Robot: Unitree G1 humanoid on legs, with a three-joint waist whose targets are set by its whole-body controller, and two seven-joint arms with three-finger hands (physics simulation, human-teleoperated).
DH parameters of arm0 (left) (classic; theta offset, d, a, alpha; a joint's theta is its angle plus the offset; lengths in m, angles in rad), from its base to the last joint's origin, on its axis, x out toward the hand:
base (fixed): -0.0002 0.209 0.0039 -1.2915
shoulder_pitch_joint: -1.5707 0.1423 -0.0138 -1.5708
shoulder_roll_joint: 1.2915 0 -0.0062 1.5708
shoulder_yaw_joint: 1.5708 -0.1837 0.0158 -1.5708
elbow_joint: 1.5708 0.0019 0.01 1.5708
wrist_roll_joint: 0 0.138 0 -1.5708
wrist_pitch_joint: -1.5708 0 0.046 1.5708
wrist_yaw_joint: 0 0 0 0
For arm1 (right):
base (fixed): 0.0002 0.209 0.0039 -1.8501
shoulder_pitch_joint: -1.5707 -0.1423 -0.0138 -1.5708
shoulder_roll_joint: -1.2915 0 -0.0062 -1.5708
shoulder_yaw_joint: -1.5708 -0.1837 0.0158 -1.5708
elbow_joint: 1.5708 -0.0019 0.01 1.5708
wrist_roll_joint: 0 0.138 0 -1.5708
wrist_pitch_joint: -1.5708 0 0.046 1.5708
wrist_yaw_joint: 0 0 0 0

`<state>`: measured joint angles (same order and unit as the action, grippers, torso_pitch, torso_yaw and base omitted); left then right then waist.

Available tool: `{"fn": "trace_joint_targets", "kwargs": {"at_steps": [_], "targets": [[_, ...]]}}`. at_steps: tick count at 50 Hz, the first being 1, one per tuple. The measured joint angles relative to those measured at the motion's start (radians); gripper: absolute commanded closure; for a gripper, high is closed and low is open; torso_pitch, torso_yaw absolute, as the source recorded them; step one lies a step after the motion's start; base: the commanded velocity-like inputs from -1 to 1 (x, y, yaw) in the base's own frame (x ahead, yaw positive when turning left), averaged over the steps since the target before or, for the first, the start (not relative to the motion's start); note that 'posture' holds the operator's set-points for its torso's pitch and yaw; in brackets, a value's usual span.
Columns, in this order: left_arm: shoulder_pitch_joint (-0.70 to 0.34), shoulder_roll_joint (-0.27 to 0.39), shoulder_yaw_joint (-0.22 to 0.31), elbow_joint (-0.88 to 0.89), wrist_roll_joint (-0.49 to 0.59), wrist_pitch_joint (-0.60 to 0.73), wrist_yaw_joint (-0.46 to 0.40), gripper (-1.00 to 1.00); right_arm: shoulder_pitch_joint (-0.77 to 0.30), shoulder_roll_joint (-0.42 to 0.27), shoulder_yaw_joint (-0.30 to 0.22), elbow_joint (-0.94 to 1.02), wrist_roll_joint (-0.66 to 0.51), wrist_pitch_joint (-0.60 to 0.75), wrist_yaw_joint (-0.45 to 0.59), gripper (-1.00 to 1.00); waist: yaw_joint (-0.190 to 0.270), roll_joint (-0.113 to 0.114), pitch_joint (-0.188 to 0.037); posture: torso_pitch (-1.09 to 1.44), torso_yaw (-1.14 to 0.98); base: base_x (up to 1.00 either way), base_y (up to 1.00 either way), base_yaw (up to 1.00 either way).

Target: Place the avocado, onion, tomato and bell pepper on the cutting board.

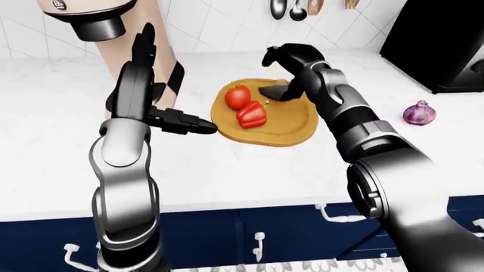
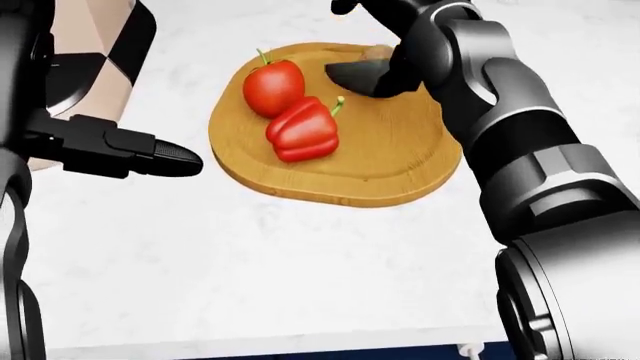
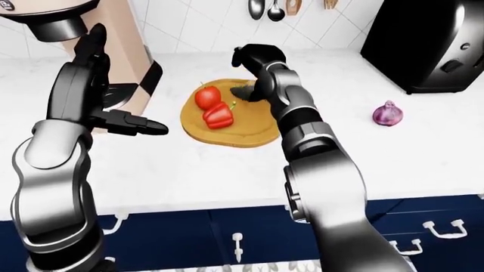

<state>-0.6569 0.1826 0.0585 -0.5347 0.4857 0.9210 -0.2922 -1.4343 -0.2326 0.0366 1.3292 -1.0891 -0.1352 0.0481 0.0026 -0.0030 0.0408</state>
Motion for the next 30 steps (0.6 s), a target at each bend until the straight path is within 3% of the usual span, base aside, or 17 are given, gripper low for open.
{"fn": "trace_joint_targets", "kwargs": {"at_steps": [9, 17, 30], "targets": [[-0.004, -0.003, -0.004, 0.008, 0.000, -0.007, 0.004, -1.00, -0.005, 0.007, 0.000, -0.002, 0.014, -0.024, 0.006, -1.00, -0.001, 0.000, 0.000, 0.00, 0.00, 0.00, 0.00, 0.00], [0.004, -0.002, -0.001, 0.006, 0.001, -0.008, 0.005, -1.00, -0.006, -0.018, 0.001, -0.010, 0.019, -0.027, 0.023, -1.00, 0.001, -0.001, 0.003, 0.00, 0.00, 0.00, 0.00, 0.00], [-0.003, -0.007, 0.001, 0.025, -0.009, -0.021, 0.012, -1.00, -0.001, -0.121, -0.017, -0.152, 0.014, -0.008, 0.131, -1.00, 0.003, -0.006, 0.007, 0.00, 0.00, 0.00, 0.00, 0.00]]}}
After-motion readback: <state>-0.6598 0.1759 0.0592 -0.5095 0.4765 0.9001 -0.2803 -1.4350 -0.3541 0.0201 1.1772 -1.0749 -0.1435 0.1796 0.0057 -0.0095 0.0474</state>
